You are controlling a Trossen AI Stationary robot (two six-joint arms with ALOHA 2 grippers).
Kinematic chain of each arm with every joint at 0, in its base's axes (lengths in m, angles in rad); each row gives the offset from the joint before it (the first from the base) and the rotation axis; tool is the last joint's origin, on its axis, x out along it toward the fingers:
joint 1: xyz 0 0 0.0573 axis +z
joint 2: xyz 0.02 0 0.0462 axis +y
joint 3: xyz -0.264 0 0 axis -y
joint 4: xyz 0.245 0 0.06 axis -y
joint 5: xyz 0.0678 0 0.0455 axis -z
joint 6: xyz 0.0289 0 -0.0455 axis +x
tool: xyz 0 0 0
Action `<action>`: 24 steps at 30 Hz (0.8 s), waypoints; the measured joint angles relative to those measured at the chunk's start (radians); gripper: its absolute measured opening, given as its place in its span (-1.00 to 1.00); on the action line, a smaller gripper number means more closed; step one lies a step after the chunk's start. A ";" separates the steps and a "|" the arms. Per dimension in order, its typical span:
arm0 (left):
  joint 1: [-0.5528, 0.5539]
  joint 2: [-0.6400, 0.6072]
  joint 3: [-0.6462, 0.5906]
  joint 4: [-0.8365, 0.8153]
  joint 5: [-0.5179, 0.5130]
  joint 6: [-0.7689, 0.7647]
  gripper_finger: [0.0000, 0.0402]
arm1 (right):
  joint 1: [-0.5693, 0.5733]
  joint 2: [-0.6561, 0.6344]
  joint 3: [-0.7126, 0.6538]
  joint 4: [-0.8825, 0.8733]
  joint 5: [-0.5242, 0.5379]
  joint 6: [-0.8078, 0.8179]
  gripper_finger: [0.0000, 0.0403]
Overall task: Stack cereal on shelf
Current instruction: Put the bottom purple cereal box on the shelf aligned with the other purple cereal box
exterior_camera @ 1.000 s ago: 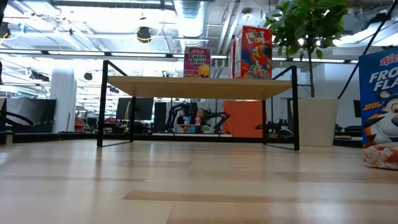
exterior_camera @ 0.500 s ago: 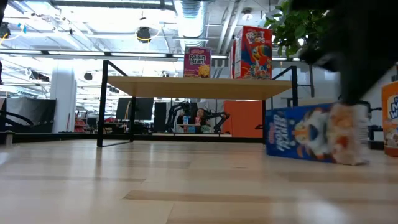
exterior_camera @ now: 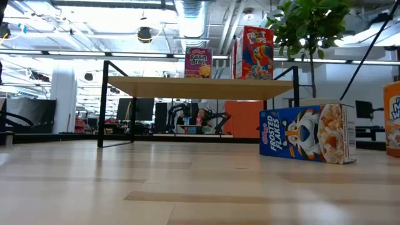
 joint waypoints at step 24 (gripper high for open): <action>0.000 0.000 0.000 0.005 0.011 0.008 0.58 | -0.348 0.133 -0.002 -0.035 0.127 -0.696 -0.95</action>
